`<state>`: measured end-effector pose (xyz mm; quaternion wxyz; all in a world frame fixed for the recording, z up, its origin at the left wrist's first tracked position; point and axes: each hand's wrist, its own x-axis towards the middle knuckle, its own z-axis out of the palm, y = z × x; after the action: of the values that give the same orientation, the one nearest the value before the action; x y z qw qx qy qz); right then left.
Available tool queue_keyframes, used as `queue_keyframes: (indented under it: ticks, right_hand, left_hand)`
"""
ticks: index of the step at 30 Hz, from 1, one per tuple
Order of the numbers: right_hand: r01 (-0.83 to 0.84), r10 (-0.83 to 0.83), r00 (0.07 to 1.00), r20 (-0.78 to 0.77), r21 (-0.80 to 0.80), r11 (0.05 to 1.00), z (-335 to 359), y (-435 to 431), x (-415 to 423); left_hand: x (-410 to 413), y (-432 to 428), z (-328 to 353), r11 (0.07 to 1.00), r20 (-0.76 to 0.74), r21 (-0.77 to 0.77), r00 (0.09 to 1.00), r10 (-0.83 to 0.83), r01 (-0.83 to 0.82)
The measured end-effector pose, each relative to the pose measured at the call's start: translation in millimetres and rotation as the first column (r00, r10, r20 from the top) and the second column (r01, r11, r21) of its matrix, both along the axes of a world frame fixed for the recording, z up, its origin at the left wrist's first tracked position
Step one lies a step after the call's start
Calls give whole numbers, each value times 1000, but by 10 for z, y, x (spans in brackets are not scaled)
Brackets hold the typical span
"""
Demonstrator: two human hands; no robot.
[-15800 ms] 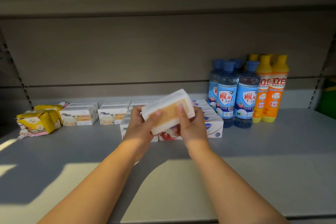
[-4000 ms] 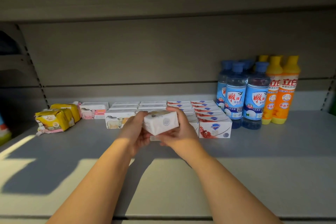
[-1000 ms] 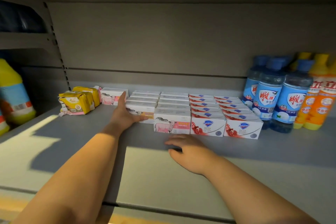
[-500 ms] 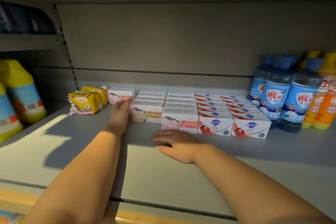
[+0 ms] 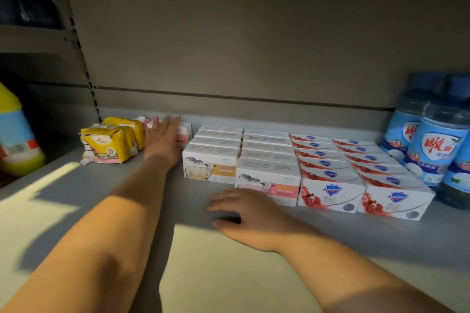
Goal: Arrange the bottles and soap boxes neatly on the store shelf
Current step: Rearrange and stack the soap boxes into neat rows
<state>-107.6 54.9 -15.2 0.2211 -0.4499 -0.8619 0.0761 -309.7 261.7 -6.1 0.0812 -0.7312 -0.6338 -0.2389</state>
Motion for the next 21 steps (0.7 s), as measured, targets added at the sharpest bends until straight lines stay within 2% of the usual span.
queue_keyframes:
  ticks: [2,6,12,15,17,21]
  right_hand:
    - [-6,6,1000,2,-3,1000,7,13,2]
    - [6,-6,1000,7,-5,1000,10,18,-8]
    - [7,-7,1000,0,-8,1000,3,1,-16]
    - [9,-10,1000,-23,-20,1000,1,9,-12]
    - [23,-24,999,-31,-32,999,-9,11,-13]
    - [58,-61,997,-42,-62,996,-12,6,-17]
  left_hand:
    - [14,64,-15,1000,-66,-9,998,-12,12]
    - [57,74,-14,1000,-36,16,999,-13,14]
    - [112,-58,1,987,-24,94,990,136,-133]
    - [84,-130,-18,976,-3,148,987,159,-156]
    - [41,-202,-31,976,-15,152,986,164,-159]
    - [-45,-429,-19,976,55,132,984,169,-175]
